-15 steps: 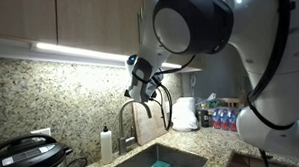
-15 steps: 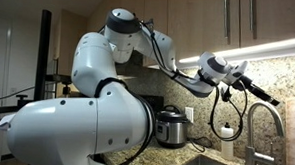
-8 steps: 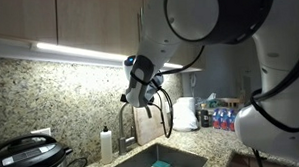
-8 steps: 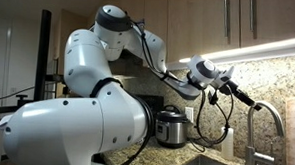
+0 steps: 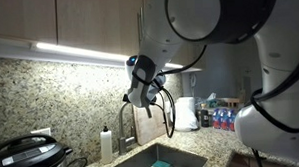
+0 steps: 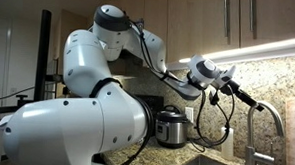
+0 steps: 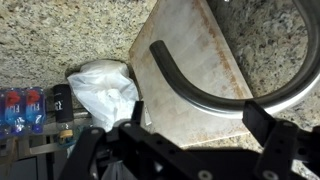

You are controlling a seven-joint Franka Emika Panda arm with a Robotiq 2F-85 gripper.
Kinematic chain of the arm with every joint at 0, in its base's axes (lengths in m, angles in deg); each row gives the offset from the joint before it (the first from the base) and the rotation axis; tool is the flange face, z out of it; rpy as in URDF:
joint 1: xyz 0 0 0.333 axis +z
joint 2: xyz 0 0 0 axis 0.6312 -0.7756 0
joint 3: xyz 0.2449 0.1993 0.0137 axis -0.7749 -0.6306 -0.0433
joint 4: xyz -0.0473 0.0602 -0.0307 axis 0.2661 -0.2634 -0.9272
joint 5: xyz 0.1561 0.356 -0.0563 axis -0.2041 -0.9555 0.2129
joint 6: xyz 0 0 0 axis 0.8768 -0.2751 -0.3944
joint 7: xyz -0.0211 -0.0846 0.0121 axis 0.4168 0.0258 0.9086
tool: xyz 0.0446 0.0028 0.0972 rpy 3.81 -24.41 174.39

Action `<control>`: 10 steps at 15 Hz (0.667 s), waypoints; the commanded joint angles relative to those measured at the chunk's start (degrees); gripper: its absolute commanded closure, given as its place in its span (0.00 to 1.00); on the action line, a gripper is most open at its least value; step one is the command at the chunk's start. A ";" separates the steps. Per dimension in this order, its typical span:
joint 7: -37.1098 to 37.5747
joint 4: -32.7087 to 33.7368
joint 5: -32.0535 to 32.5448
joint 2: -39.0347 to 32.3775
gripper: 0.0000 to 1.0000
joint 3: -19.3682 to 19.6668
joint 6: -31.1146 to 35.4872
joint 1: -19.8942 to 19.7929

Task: Turn the faucet to the right

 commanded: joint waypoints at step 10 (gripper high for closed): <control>-2.79 2.62 -1.98 -0.20 0.00 -5.34 0.42 -9.01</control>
